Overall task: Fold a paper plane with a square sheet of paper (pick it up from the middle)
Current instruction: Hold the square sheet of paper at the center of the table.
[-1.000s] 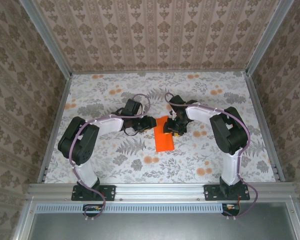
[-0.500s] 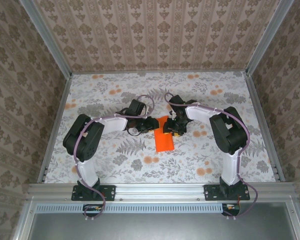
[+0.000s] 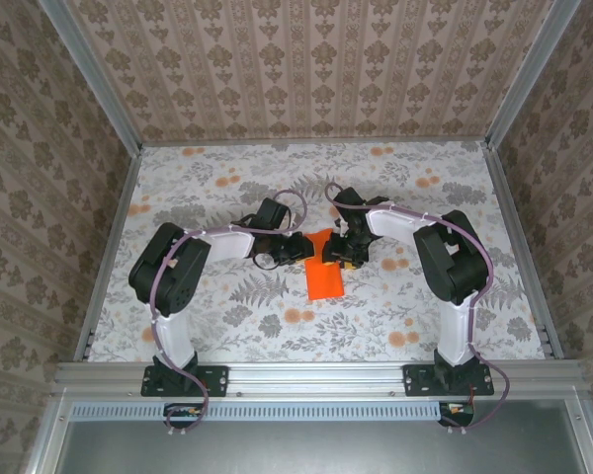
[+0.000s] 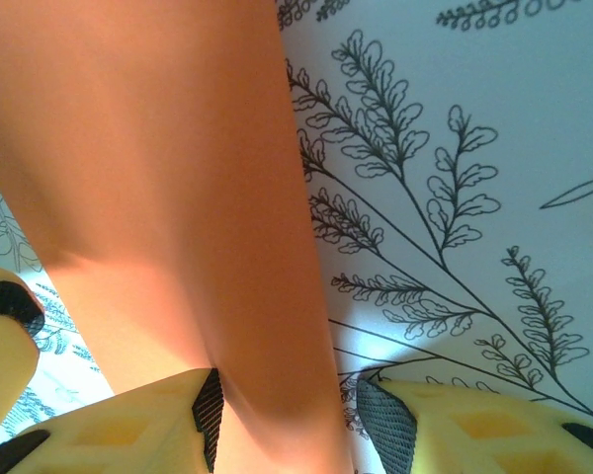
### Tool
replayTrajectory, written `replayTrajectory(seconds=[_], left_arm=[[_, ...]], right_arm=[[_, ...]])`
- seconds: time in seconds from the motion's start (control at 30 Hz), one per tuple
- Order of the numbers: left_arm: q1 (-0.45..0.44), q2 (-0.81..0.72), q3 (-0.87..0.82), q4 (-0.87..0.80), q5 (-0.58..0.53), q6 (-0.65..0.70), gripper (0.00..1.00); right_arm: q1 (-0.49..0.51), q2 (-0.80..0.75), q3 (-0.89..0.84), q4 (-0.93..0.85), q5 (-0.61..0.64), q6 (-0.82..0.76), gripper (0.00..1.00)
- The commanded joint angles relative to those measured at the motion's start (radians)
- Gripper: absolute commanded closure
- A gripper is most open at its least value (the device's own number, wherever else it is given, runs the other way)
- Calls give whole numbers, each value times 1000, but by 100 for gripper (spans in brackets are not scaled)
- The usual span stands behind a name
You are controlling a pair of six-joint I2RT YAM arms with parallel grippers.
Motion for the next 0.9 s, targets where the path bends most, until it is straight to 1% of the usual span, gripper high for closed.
replayTrajectory(seconds=[0.0,0.6,0.73,0.87], left_arm=[[-6,27,34,-15,14,-2,79],[-11,53,47,-52,7,0,86],[-12,69,58,-97,-9,3,89],[-17,85,68,-181,-46,14,92]], right_arm=[[13,180,-83,31,155,-4,49],[13,199,-77,27,156,-2,50],[13,200,-79,27,156,-2,49],[13,190,-81,26,152,-1,49]])
